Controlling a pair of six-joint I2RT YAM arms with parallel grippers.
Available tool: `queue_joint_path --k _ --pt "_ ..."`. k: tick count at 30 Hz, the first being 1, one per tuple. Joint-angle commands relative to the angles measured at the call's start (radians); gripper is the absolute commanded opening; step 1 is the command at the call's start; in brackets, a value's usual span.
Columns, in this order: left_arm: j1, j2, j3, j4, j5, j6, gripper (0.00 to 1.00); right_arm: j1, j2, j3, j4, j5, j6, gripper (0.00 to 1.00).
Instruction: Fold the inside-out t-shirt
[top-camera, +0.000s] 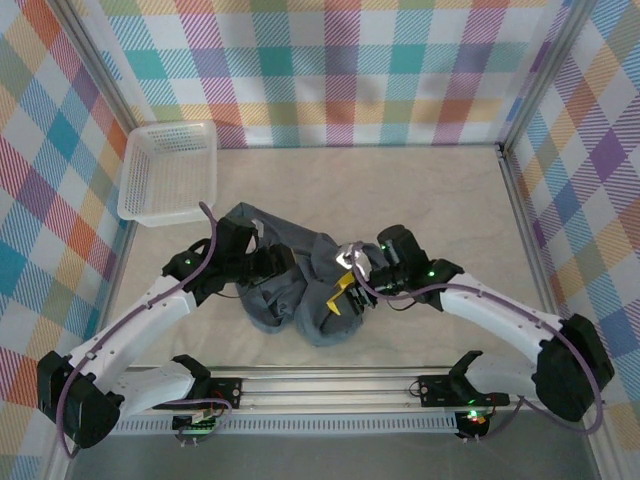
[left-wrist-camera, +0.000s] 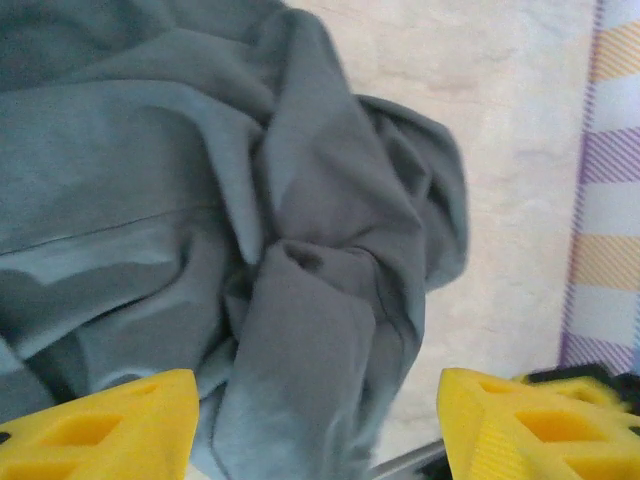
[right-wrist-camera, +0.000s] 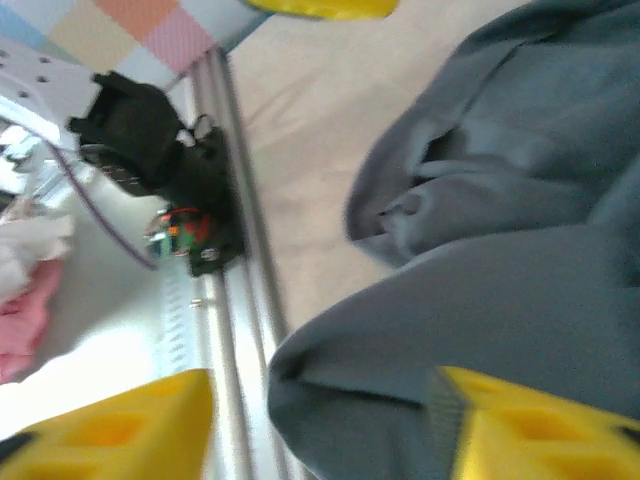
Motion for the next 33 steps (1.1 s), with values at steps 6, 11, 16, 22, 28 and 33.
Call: queue_joint_path --k 6,11,16,22,28,33 --pt "-0.197 0.165 0.023 -0.072 -0.106 -0.002 0.60 -0.105 -0.111 -0.011 -0.052 0.322 0.330 0.61" --pt "-0.349 0.398 0.212 -0.156 -0.165 0.170 0.59 -0.051 0.058 0.011 -0.198 0.353 0.357 0.59" --pt "-0.386 0.585 0.312 -0.188 -0.225 0.186 0.73 -0.030 0.171 0.000 -0.168 0.317 0.373 0.67" --pt "-0.385 0.619 0.348 -0.246 -0.349 0.212 0.25 -0.014 0.317 0.047 -0.178 0.364 0.366 0.46" --pt "-0.263 0.359 0.189 0.049 -0.066 0.138 0.00 -0.100 0.238 -0.041 -0.125 0.445 0.460 0.00" --pt "-0.118 0.159 -0.018 0.487 0.237 -0.010 0.00 -0.192 0.092 -0.249 -0.044 0.499 0.538 0.00"
